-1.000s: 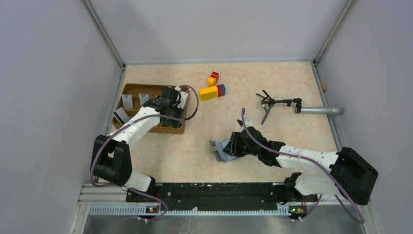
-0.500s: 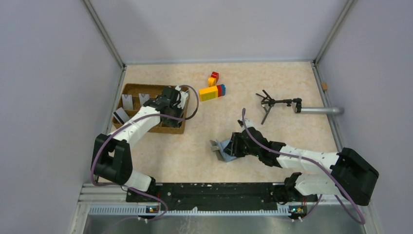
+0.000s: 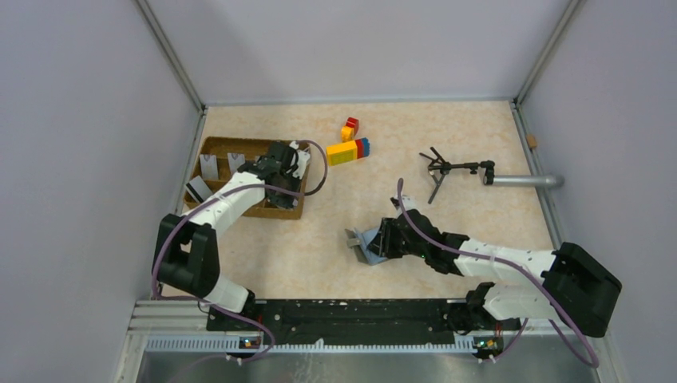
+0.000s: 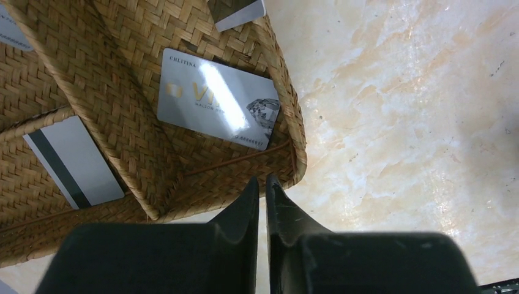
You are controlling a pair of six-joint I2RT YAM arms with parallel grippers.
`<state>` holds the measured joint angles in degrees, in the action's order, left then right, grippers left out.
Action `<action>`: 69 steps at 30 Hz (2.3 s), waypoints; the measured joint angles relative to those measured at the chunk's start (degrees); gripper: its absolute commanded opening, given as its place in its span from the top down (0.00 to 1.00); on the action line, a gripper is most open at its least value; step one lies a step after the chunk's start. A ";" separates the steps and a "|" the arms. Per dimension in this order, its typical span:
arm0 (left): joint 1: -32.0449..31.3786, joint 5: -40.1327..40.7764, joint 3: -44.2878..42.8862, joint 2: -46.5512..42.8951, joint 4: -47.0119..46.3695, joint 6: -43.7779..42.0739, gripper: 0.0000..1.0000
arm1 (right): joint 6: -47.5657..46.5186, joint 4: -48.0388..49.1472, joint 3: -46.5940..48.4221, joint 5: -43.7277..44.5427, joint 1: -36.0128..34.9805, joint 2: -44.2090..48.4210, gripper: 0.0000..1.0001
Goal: Put the credit cards into the card holder
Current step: Pick up the credit card from the storage box.
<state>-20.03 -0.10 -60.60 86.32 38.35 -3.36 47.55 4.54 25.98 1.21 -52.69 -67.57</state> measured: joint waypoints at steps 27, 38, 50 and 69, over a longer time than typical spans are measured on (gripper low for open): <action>0.07 -0.81 -0.98 -6.12 -3.30 6.69 0.30 | -0.02 0.11 -0.50 0.24 0.00 1.20 0.69; 1.73 -3.85 -15.43 9.38 -4.39 14.08 0.20 | -0.66 0.09 -0.35 0.22 0.00 1.03 0.69; 4.44 -4.90 -20.68 19.98 -4.50 16.76 0.15 | -1.05 0.09 -0.35 0.22 0.00 0.61 0.69; 4.63 -11.21 -20.90 21.31 -4.13 17.00 0.32 | -0.98 0.09 -0.35 0.22 0.44 0.39 0.69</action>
<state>-15.40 -11.31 -81.49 107.63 34.22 13.65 46.57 4.62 25.63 1.43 -52.25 -67.18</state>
